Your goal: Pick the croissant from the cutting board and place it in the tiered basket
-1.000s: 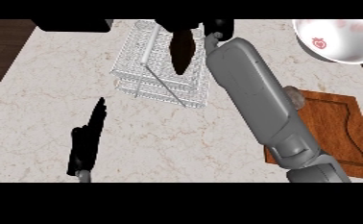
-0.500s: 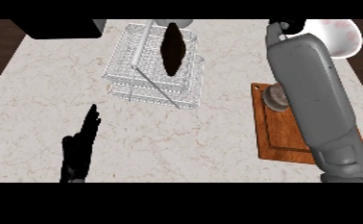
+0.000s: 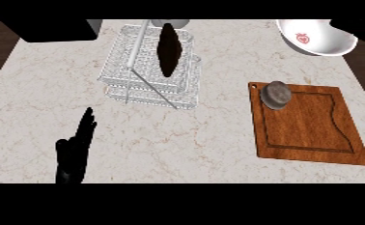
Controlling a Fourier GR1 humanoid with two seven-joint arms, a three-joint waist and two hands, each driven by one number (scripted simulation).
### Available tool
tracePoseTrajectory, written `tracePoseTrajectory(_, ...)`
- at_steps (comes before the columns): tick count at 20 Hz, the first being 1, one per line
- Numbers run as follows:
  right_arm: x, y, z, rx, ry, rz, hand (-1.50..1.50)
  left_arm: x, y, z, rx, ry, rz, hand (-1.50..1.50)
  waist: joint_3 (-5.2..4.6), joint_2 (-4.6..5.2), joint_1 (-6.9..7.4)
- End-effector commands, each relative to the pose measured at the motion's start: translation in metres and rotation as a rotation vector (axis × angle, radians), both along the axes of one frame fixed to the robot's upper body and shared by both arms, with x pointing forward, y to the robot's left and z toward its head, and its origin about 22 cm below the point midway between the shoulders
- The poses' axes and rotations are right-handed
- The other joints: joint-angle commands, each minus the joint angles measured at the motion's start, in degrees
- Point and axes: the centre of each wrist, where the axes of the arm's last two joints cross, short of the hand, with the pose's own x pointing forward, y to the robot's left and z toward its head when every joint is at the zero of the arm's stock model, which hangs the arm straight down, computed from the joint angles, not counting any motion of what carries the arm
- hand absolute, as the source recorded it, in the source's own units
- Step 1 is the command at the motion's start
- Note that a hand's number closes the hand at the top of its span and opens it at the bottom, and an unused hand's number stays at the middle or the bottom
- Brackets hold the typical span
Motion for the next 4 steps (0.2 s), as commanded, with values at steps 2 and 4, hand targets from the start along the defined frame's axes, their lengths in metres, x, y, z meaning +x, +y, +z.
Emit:
tracePoseTrajectory(2,-0.065,-0.07,0.015,-0.017,-0.014,0.057,-1.5,-0.01,-0.008,-0.007,-0.018,0.012,-0.006,0.0,-0.02,0.2,0.26)
tracePoseTrajectory(4,-0.086,-0.095,0.005,-0.016,-0.029,0.074,-1.5,-0.009,0.007,-0.008,0.002,0.001,0.006,0.0,-0.03,0.34,0.62)
